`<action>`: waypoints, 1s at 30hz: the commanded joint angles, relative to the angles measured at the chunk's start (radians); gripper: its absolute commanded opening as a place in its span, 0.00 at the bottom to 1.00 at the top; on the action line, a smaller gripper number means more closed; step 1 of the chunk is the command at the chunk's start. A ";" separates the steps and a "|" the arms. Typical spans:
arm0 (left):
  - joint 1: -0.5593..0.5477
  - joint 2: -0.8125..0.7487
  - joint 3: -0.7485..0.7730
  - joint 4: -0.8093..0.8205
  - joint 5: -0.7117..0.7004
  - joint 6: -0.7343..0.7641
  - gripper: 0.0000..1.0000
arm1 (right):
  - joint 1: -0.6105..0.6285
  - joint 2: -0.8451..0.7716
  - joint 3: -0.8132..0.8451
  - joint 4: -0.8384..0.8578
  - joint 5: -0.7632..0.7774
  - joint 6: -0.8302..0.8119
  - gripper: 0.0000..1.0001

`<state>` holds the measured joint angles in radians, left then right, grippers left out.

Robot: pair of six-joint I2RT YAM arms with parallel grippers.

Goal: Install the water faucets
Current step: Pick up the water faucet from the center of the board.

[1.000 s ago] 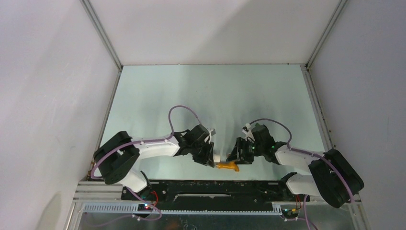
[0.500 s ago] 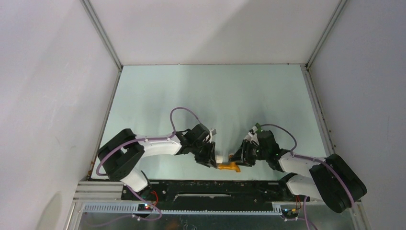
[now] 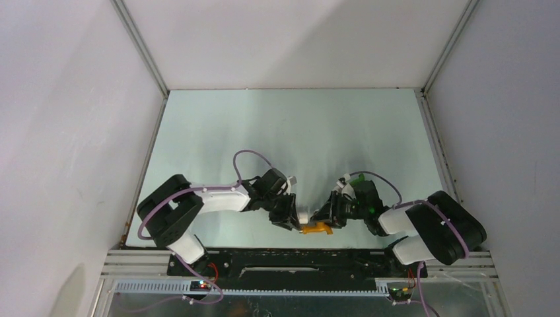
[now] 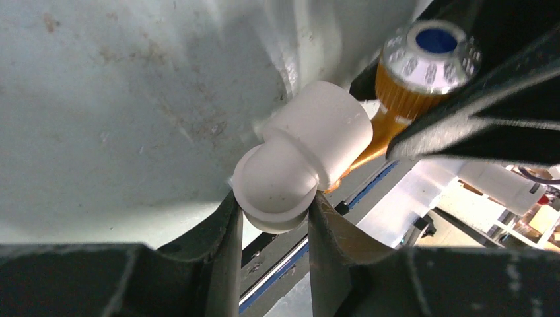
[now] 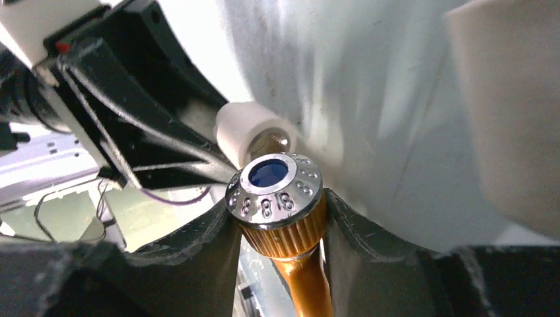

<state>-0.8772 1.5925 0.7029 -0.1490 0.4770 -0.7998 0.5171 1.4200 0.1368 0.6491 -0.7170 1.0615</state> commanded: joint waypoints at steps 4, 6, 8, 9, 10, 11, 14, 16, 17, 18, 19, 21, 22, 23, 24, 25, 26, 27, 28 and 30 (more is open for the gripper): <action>0.013 0.066 -0.037 0.107 -0.116 0.002 0.00 | 0.015 -0.081 0.005 0.032 -0.064 0.003 0.47; 0.016 0.063 -0.036 0.110 -0.124 0.002 0.00 | 0.022 -0.138 0.032 -0.117 -0.022 -0.058 0.42; 0.022 0.047 -0.041 0.118 -0.135 0.001 0.00 | 0.037 -0.204 0.076 -0.272 0.031 -0.135 0.16; 0.025 0.037 -0.043 0.120 -0.141 0.001 0.00 | 0.043 -0.232 0.096 -0.337 0.059 -0.167 0.01; 0.030 0.025 -0.046 0.123 -0.148 0.003 0.00 | 0.046 -0.256 0.108 -0.382 0.075 -0.191 0.00; 0.036 0.010 -0.050 0.123 -0.156 0.004 0.00 | 0.045 -0.280 0.115 -0.413 0.083 -0.206 0.00; 0.062 -0.060 -0.065 0.122 -0.183 0.023 0.00 | 0.034 -0.355 0.160 -0.521 0.092 -0.262 0.00; 0.083 -0.129 -0.069 0.099 -0.207 0.054 0.00 | 0.026 -0.403 0.199 -0.599 0.104 -0.301 0.00; 0.096 -0.167 -0.069 0.076 -0.214 0.076 0.00 | 0.020 -0.430 0.219 -0.624 0.100 -0.319 0.00; 0.115 -0.209 -0.069 0.060 -0.220 0.099 0.00 | 0.012 -0.455 0.240 -0.641 0.098 -0.335 0.00; 0.132 -0.256 -0.070 0.044 -0.226 0.119 0.00 | 0.002 -0.483 0.264 -0.685 0.097 -0.349 0.00; 0.174 -0.349 -0.082 0.019 -0.217 0.152 0.00 | -0.023 -0.537 0.320 -0.748 0.093 -0.382 0.00; 0.199 -0.398 -0.091 0.014 -0.199 0.166 0.00 | -0.038 -0.562 0.351 -0.767 0.088 -0.395 0.00; 0.224 -0.446 -0.099 0.010 -0.174 0.181 0.00 | -0.048 -0.581 0.382 -0.782 0.080 -0.410 0.00; 0.243 -0.498 -0.103 -0.003 -0.157 0.196 0.00 | -0.055 -0.598 0.420 -0.801 0.077 -0.426 0.00; 0.255 -0.542 -0.100 -0.023 -0.141 0.216 0.00 | -0.058 -0.610 0.458 -0.818 0.082 -0.446 0.00; 0.264 -0.588 -0.092 -0.051 -0.137 0.237 0.00 | -0.059 -0.614 0.505 -0.839 0.089 -0.466 0.00; 0.270 -0.638 -0.082 -0.081 -0.134 0.250 0.00 | -0.054 -0.612 0.552 -0.859 0.098 -0.483 0.00; 0.275 -0.667 -0.072 -0.105 -0.120 0.262 0.00 | -0.047 -0.603 0.599 -0.875 0.103 -0.502 0.00; 0.289 -0.720 -0.058 -0.140 -0.082 0.269 0.00 | -0.016 -0.577 0.696 -0.904 0.130 -0.537 0.00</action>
<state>-0.6067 0.9665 0.6033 -0.2016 0.3134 -0.6113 0.4656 0.8299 0.6514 -0.1894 -0.6201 0.6319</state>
